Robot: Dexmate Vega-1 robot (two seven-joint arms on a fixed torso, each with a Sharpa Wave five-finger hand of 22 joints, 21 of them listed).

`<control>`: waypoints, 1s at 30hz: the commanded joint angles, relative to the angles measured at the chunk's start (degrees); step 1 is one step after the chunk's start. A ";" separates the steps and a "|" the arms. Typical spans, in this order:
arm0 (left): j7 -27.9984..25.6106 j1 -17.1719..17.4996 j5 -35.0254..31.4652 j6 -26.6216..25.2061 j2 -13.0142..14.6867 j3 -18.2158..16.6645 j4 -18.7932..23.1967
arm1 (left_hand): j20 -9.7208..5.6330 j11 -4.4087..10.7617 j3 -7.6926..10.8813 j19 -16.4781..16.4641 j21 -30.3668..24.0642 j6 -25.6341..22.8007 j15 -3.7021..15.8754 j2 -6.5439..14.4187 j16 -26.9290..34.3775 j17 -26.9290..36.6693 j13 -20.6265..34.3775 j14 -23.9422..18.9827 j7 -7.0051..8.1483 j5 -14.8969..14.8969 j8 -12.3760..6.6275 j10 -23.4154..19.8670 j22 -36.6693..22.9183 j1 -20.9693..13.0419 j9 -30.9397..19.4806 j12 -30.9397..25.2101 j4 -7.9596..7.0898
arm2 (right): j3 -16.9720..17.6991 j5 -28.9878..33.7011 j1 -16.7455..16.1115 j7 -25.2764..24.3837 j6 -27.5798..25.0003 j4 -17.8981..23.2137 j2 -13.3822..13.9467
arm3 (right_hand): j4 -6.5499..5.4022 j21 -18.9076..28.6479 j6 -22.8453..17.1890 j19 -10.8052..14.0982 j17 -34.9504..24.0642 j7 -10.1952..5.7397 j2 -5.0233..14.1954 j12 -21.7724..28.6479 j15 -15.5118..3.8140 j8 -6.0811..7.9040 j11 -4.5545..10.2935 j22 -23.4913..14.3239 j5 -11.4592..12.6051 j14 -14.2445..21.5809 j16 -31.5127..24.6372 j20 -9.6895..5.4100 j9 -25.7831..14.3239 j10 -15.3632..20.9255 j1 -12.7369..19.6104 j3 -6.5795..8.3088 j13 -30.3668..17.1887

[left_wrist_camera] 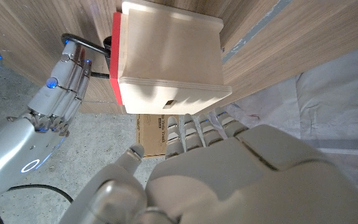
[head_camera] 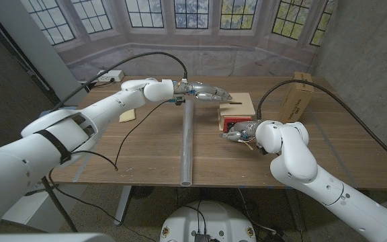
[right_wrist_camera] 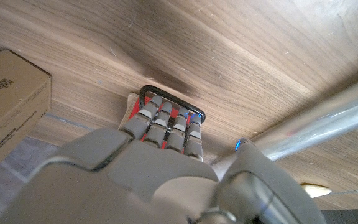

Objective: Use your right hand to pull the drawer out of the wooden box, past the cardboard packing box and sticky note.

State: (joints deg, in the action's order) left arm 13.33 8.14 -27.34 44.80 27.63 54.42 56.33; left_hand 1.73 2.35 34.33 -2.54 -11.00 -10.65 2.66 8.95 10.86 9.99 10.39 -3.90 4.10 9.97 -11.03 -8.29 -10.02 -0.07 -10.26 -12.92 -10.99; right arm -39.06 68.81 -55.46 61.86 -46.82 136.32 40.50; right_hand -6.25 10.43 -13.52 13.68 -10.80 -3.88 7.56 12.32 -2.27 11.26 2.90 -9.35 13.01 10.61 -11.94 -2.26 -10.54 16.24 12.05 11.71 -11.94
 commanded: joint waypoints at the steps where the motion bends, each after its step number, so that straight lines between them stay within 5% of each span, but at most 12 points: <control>1: 0.26 0.97 0.13 -0.57 0.37 -0.45 1.08 | -0.04 -0.03 -0.24 0.38 0.12 -0.61 0.13 0.19 -0.08 0.10 0.17 -0.45 0.11 0.27 -0.11 -0.75 -0.08 0.60 -0.11 0.08 -0.10 | 0.49 -1.68 -0.30 0.43 -0.52 1.09 1.03 | -0.23 0.50 -0.65 0.39 -0.33 -0.09 -0.12 0.48 -3.44 0.56 0.04 -0.15 0.22 0.53 -0.30 -3.34 -0.29 0.56 -0.54 0.22 -0.24; 30: 0.89 1.91 0.25 -1.86 0.85 -0.89 2.30 | 0.01 0.10 -0.79 0.97 0.14 -1.02 -0.01 0.18 -0.20 0.06 0.14 -0.62 0.09 0.29 0.02 -0.94 -0.07 0.63 -0.12 0.38 -0.08 | -1.15 -3.32 1.41 2.92 -2.26 2.19 3.75 | -0.10 0.42 -0.64 0.57 -0.31 0.03 0.00 0.36 -3.35 0.42 -0.20 -0.16 0.34 0.71 -0.11 -3.45 -0.29 0.70 -0.63 0.59 -0.42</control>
State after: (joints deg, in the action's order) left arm 13.79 9.68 -27.26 43.69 28.25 53.66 57.95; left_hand 1.74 2.35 33.88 -1.93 -10.81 -11.26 2.66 8.96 10.86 9.86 10.41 -3.90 4.09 9.97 -11.03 -8.92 -10.00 -0.08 -10.26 -12.71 -11.00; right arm -39.64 65.70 -54.49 64.32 -48.30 137.93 43.32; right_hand -6.41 10.43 -13.72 13.67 -10.79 -3.68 7.56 12.53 -2.25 11.26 2.79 -9.35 13.01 11.00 -11.94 -2.26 -10.53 16.33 11.61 11.87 -12.12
